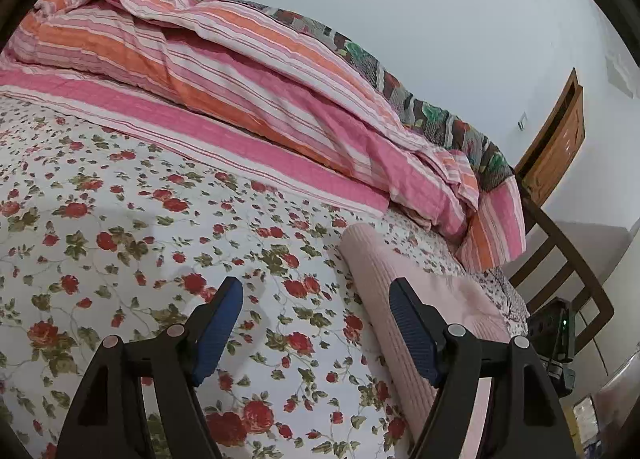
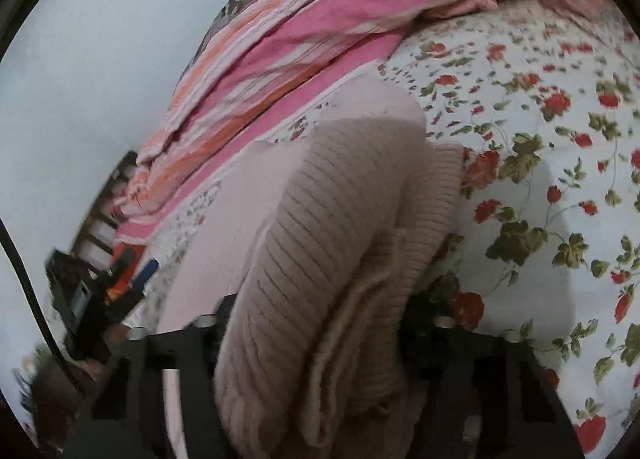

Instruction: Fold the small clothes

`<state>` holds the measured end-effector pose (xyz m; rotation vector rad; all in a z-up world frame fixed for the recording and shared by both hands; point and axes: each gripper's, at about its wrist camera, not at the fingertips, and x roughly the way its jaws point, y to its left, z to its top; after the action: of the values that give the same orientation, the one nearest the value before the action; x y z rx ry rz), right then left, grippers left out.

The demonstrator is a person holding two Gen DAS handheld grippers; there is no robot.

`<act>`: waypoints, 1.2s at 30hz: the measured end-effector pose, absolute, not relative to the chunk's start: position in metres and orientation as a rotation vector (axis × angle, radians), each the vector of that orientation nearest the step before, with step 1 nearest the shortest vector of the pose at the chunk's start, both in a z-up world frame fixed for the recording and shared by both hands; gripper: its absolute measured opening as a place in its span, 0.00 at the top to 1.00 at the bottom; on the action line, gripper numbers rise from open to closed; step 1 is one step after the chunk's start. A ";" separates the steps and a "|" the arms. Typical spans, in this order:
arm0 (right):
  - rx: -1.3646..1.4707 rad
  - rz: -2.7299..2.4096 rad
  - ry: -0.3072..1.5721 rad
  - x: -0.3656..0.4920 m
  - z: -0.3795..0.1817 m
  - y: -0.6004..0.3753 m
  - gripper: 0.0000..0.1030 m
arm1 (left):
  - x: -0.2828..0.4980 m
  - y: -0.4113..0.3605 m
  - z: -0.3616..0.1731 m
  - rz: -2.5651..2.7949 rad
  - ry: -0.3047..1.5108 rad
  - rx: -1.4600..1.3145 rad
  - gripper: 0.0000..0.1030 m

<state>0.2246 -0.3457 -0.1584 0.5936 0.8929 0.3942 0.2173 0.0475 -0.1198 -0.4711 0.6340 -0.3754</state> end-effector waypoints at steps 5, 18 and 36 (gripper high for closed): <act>0.578 0.401 0.813 0.208 -0.118 -0.337 0.63 | 0.215 0.057 -0.118 -0.361 0.624 -0.493 0.28; 0.336 0.203 0.733 0.226 -0.020 -0.242 0.64 | 0.217 0.093 -0.121 -0.239 0.669 -0.536 0.28; 0.667 0.323 0.894 0.314 -0.156 -0.277 0.54 | 0.228 0.082 -0.133 -0.185 0.700 -0.389 0.28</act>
<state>0.3144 -0.2774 -0.1560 0.6673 0.8941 0.3234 0.2284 0.0818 -0.1326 -0.3887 0.7002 -0.1851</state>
